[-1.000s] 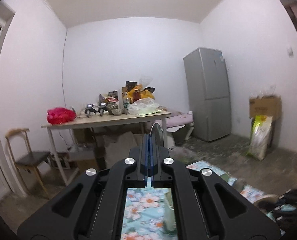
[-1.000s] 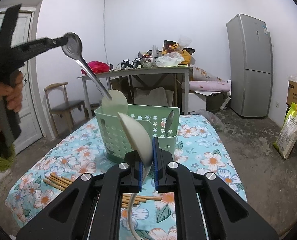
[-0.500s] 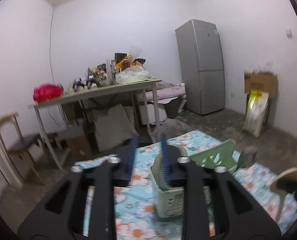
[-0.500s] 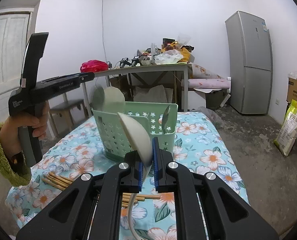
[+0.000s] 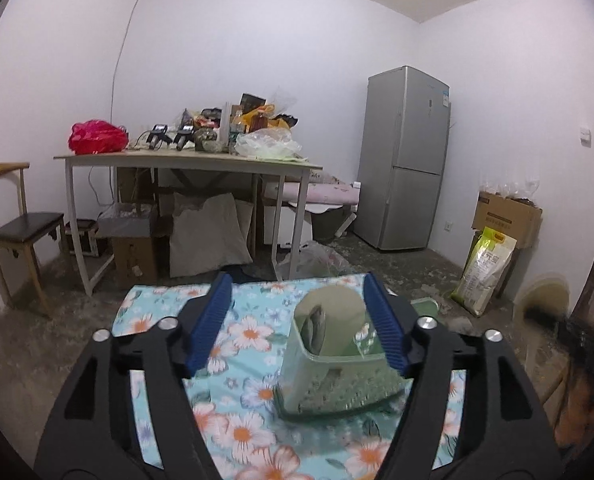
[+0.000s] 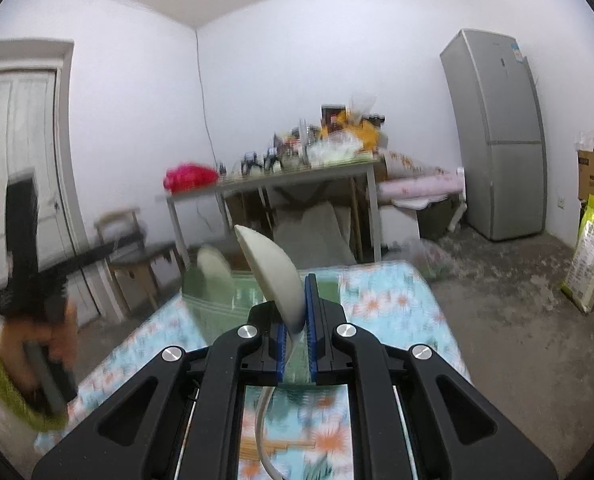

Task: Organize utensils
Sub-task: 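Lower the white soup spoon into the caddy and open the right tool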

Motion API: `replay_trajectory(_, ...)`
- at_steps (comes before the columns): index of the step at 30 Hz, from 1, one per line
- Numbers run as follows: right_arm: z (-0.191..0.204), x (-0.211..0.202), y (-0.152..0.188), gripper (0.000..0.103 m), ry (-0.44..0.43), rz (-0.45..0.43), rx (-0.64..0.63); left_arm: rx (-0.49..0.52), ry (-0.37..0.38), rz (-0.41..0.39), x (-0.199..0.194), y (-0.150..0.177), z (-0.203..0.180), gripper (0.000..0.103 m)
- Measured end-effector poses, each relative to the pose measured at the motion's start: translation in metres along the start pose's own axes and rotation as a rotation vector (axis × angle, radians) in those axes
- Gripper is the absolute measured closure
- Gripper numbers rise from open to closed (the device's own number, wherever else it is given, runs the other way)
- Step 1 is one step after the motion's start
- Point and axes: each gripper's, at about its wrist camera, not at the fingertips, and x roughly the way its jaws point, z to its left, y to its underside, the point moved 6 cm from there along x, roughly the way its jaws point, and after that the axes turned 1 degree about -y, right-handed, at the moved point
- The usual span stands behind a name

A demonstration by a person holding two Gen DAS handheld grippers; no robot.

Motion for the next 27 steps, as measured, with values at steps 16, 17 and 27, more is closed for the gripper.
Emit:
replay_trajectory(16, -0.025, 0.090, -0.075, 0.094, -0.190, -0.156, 0.144, -0.067, -0.022, 0.103, -0.028, 0.044, 0.028, 0.018)
replay_trajectory(17, -0.027, 0.097, -0.071, 0.094, -0.187, -0.151, 0.146, -0.070, -0.025, 0.106, -0.028, 0.045, 0.030, 0.018)
replay_trajectory(27, -0.039, 0.151, -0.010, 0.093, -0.119, -0.024, 0.092, -0.078, -0.034, 0.127, -0.025, 0.053, 0.036, 0.018)
